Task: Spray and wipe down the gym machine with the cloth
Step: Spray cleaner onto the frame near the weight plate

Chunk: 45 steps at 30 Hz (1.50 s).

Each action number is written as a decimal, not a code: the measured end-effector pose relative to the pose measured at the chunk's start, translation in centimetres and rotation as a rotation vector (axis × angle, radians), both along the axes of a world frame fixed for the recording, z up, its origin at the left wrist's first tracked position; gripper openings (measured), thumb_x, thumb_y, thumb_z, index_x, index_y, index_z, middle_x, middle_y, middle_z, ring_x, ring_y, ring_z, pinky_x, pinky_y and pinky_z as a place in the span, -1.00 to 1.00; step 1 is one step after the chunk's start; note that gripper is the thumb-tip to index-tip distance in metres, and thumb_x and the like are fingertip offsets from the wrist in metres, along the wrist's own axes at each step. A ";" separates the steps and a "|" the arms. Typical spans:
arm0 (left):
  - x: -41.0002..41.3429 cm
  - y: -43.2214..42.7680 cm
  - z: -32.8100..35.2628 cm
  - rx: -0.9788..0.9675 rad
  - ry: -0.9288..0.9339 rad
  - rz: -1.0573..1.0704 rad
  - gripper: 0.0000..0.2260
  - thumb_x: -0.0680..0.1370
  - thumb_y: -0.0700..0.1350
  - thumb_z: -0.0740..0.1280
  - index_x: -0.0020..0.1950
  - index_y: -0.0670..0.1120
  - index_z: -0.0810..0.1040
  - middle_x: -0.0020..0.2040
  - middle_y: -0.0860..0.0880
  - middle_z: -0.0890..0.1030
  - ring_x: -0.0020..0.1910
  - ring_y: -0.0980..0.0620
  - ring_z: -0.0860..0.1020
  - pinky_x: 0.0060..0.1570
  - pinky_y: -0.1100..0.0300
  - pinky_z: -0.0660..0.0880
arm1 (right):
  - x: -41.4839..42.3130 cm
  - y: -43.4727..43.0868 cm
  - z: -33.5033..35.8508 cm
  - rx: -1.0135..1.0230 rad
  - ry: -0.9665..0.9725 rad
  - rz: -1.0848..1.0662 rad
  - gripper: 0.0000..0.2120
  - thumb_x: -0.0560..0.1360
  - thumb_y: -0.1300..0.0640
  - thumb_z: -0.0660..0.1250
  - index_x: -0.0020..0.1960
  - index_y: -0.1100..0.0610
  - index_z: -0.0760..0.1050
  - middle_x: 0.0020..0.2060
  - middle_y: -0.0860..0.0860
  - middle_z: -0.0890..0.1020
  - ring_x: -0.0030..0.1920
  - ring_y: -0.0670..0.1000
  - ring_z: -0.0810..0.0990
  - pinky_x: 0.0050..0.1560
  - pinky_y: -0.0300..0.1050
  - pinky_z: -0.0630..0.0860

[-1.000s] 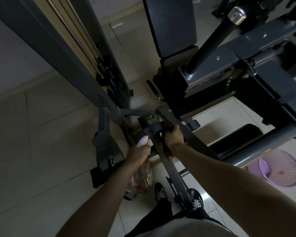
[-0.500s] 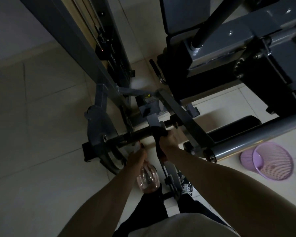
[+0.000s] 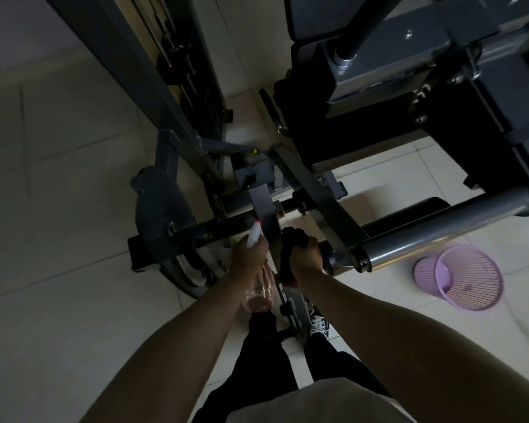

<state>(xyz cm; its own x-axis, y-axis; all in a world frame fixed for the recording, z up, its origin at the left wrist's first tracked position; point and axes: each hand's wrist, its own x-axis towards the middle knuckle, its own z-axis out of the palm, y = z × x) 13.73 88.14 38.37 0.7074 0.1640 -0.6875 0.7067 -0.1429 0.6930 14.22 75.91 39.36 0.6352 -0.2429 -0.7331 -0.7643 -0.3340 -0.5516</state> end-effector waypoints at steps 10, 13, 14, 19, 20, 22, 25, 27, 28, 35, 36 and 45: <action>-0.7 -2.2 -1.2 -0.022 0.056 0.004 -0.50 0.64 -0.18 0.21 0.57 0.11 0.31 0.45 0.01 0.44 0.46 -0.03 0.39 0.46 0.11 0.28 | -2.5 -3.0 -1.0 -0.034 0.034 0.066 -0.62 0.68 0.12 0.08 0.47 0.19 0.24 0.25 0.19 0.52 0.22 0.22 0.54 0.21 0.06 0.49; -3.4 -2.9 -2.2 -0.064 0.071 0.007 -0.51 0.65 -0.22 0.22 0.58 0.00 0.30 0.51 -0.04 0.40 0.50 -0.04 0.36 0.52 0.05 0.25 | -3.7 -3.9 -1.3 -0.016 0.065 0.104 -0.63 0.69 0.12 0.09 0.46 0.20 0.23 0.24 0.17 0.49 0.24 0.21 0.52 0.16 0.00 0.46; -3.9 -2.9 -2.6 -0.070 0.088 0.044 -0.52 0.64 -0.24 0.23 0.56 -0.04 0.34 0.49 -0.05 0.42 0.47 -0.04 0.39 0.50 0.06 0.28 | -3.7 -4.1 -1.5 0.002 0.082 0.083 -0.63 0.69 0.12 0.09 0.45 0.20 0.25 0.19 0.16 0.50 0.21 0.20 0.54 0.14 -0.01 0.46; -8.1 -4.5 -3.4 -0.024 0.267 0.157 -0.65 0.45 -0.09 0.30 0.23 -0.02 0.58 -0.03 -0.14 0.61 -0.22 -0.02 0.57 -0.31 0.16 0.52 | -6.4 -5.7 -3.0 0.045 0.160 0.108 -0.63 0.66 0.15 0.08 0.46 0.15 0.28 0.19 0.18 0.56 0.16 0.18 0.56 0.22 0.10 0.51; -8.7 -4.7 -3.4 0.010 0.278 0.124 -0.74 0.51 -0.08 0.28 0.19 0.06 0.55 -0.06 -0.13 0.59 -0.23 -0.01 0.55 -0.33 0.20 0.49 | -6.8 -5.9 -3.2 0.053 0.163 0.104 -0.62 0.66 0.15 0.07 0.46 0.14 0.29 0.19 0.18 0.56 0.13 0.17 0.56 0.17 0.05 0.50; -10.3 -5.3 -3.8 0.067 0.290 0.097 -0.77 0.55 -0.01 0.23 0.16 0.26 0.47 0.02 -0.14 0.61 -0.10 -0.09 0.60 -0.15 0.13 0.59 | -7.8 -6.6 -3.0 0.061 0.171 0.091 -0.63 0.65 0.15 0.08 0.45 0.10 0.31 0.20 0.16 0.56 0.11 0.16 0.55 0.14 0.02 0.49; -11.8 -6.3 -3.9 0.076 0.313 0.040 -0.61 0.47 0.02 0.25 0.29 0.27 0.50 0.17 -0.21 0.60 0.11 -0.23 0.60 0.13 -0.10 0.61 | -9.3 -7.7 -3.2 0.066 0.187 0.075 -0.62 0.63 0.15 0.10 0.44 0.07 0.30 0.16 0.12 0.57 0.17 0.23 0.57 0.20 0.12 0.53; -12.6 -6.8 -3.7 0.080 0.336 0.019 -0.56 0.52 -0.05 0.27 0.40 0.17 0.46 0.17 -0.13 0.57 0.11 -0.22 0.60 0.05 0.04 0.58 | -10.4 -8.1 -3.7 0.052 0.187 0.068 -0.61 0.60 0.16 0.10 0.41 0.09 0.30 0.14 0.17 0.58 0.13 0.25 0.60 0.18 0.20 0.56; -13.0 -7.0 -3.8 0.093 0.353 0.016 -0.55 0.53 -0.07 0.28 0.43 0.08 0.46 0.15 -0.11 0.58 0.09 -0.20 0.61 0.03 0.08 0.57 | -10.9 -8.4 -4.0 0.042 0.191 0.065 -0.61 0.58 0.18 0.10 0.40 0.11 0.31 0.14 0.19 0.58 0.11 0.26 0.60 0.16 0.24 0.58; -15.3 -7.8 -7.5 0.156 0.392 -0.062 -0.53 0.51 0.11 0.19 0.44 0.18 0.46 0.24 -0.07 0.58 0.17 -0.15 0.59 0.25 -0.02 0.54 | -13.7 -8.3 -6.0 0.018 0.202 0.012 -0.61 0.61 0.24 0.08 0.43 0.15 0.32 0.16 0.21 0.57 0.07 0.20 0.58 -0.04 0.00 0.52; -15.6 -7.7 -9.2 0.154 0.385 -0.092 -0.55 0.52 0.10 0.17 0.43 0.24 0.44 0.23 -0.04 0.57 0.16 -0.14 0.59 0.24 -0.01 0.54 | -14.2 -8.0 -6.7 0.022 0.204 -0.001 -0.60 0.61 0.25 0.08 0.43 0.15 0.33 0.16 0.20 0.58 0.07 0.20 0.59 -0.06 0.00 0.54; -19.5 -6.1 -11.9 0.104 0.360 -0.389 -0.44 0.42 -0.03 0.25 0.37 0.41 0.36 0.20 -0.01 0.62 0.09 -0.12 0.61 0.17 -0.03 0.59 | -19.8 -7.1 -8.9 0.005 0.199 -0.133 -0.63 0.64 0.23 0.10 0.43 0.15 0.33 0.04 0.11 0.51 -0.03 0.10 0.49 -0.08 -0.04 0.42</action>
